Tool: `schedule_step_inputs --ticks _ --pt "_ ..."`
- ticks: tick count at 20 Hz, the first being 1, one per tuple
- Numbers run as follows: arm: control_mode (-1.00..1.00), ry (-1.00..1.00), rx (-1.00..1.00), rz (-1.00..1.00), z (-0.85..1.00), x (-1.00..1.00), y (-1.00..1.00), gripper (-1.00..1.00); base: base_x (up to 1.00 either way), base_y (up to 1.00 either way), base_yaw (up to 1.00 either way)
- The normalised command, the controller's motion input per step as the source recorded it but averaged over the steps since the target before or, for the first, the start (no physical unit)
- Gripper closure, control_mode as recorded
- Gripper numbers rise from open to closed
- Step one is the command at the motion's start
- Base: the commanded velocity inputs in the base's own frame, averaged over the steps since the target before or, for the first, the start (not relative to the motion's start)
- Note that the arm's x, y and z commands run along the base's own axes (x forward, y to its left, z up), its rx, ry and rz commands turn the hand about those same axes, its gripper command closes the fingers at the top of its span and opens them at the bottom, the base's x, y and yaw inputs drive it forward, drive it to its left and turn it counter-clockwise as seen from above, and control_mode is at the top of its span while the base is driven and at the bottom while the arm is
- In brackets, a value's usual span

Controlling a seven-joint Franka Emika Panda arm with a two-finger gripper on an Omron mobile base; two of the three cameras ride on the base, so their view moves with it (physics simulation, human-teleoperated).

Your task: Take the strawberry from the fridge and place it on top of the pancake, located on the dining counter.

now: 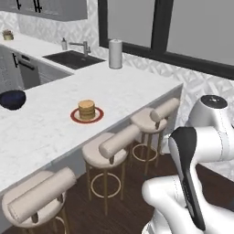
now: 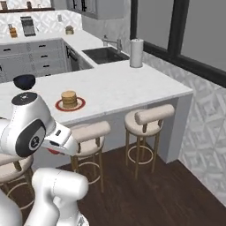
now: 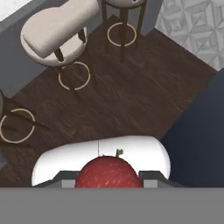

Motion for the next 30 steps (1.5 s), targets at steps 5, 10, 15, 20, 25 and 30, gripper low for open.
schedule_step_inputs --ticks 5,10,15,20,25,30 --pt "1.0 0.0 0.0 0.0 0.0 0.0 0.0 1.0 0.83 -0.72 0.7" --pt "1.0 0.0 0.0 0.0 0.0 0.0 0.0 1.0 0.83 -0.47 0.76" --pt "1.0 0.0 0.0 0.0 0.0 0.0 0.0 1.0 0.38 -0.43 0.52" --pt "1.0 0.0 0.0 0.0 0.0 0.0 0.0 1.0 0.57 -0.36 0.11" --pt "1.0 0.0 0.0 0.0 0.0 0.0 0.0 1.0 0.48 0.3 -0.05" --pt "1.0 0.0 0.0 0.0 0.0 0.0 0.0 1.0 0.07 0.68 0.05"
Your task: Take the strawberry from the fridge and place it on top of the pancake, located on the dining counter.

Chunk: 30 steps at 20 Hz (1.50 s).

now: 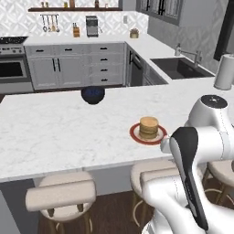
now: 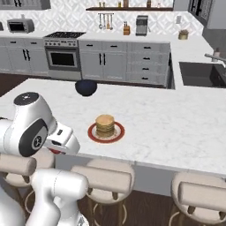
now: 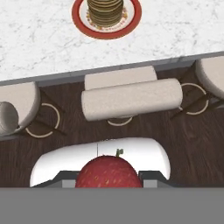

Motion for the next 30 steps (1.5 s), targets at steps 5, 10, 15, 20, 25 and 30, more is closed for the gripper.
schedule_step_inputs --ticks 5,10,15,20,25,30 --pt "1.0 0.0 0.0 0.0 0.0 0.0 0.0 1.0 0.42 0.0 0.09" --pt "1.0 0.0 0.0 0.0 0.0 0.0 0.0 1.0 0.59 -0.4 0.02" --pt "1.0 0.0 0.0 0.0 0.0 0.0 0.0 1.0 0.48 -0.08 0.01" --pt "-1.0 0.01 0.0 0.03 0.18 0.89 -0.25 1.0 0.0 0.0 0.0" --pt "-1.0 0.03 0.0 0.0 0.36 1.0 -0.21 1.0 0.0 0.0 0.0" --pt "-1.0 0.11 0.0 0.0 0.29 1.0 -0.1 1.0 0.0 0.0 0.0"
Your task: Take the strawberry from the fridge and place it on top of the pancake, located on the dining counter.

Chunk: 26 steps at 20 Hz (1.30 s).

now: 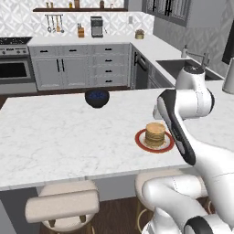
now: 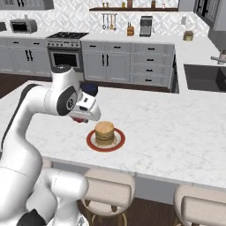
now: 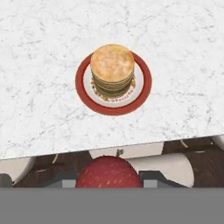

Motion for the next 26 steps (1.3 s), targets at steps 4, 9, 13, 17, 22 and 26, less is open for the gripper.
schedule_step_inputs --ticks 4,9,13,17,22,26 --pt "-1.0 0.16 0.0 0.0 0.18 1.0 -0.03 1.0 0.0 0.0 0.0" --pt "-1.0 0.18 0.0 0.0 0.05 1.0 -0.18 1.0 0.0 0.0 0.0" --pt "-1.0 0.17 0.0 0.0 -0.16 1.0 -0.39 1.0 0.0 0.0 0.0" --pt "-1.0 0.14 0.04 0.0 -0.09 1.0 -0.29 1.0 0.0 0.0 0.0" --pt "-1.0 0.05 0.05 0.0 -0.59 0.98 0.0 1.0 0.0 0.0 0.0" --pt "-1.0 0.06 0.04 0.0 -0.81 0.09 0.0 1.0 0.0 0.0 0.0"
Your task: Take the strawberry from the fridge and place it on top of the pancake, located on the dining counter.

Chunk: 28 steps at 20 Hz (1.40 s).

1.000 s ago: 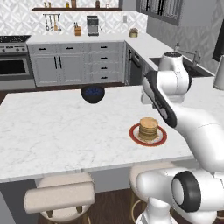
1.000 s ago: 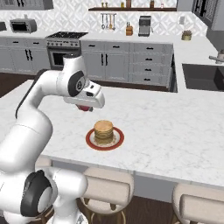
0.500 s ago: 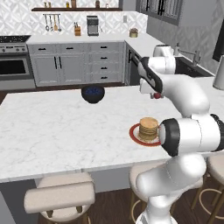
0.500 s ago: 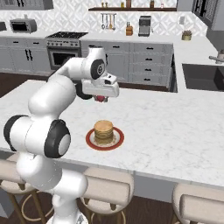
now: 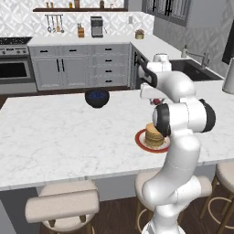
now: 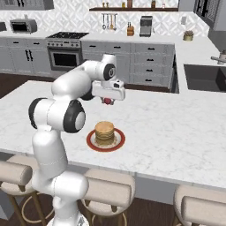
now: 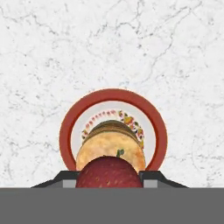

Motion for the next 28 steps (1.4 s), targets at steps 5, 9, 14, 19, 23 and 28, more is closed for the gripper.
schedule_step_inputs --ticks 5,9,14,19,23,28 --pt "-1.0 0.0 0.0 0.0 -0.4 -0.62 0.1 1.0 0.0 0.0 0.0" --pt "-1.0 -0.09 0.0 0.0 -0.19 -0.65 0.2 1.0 0.0 0.0 0.0" --pt "-1.0 -0.02 0.0 0.0 -0.23 -0.16 -0.01 1.0 0.0 0.0 0.0" --pt "-1.0 0.0 0.0 0.0 -0.29 0.0 0.0 1.0 0.0 0.0 0.0" --pt "-1.0 0.0 -0.04 0.0 -0.34 0.06 0.0 1.0 0.0 0.0 0.0" --pt "-1.0 0.0 -0.01 0.0 -0.27 0.07 0.0 1.0 0.0 0.0 0.0"
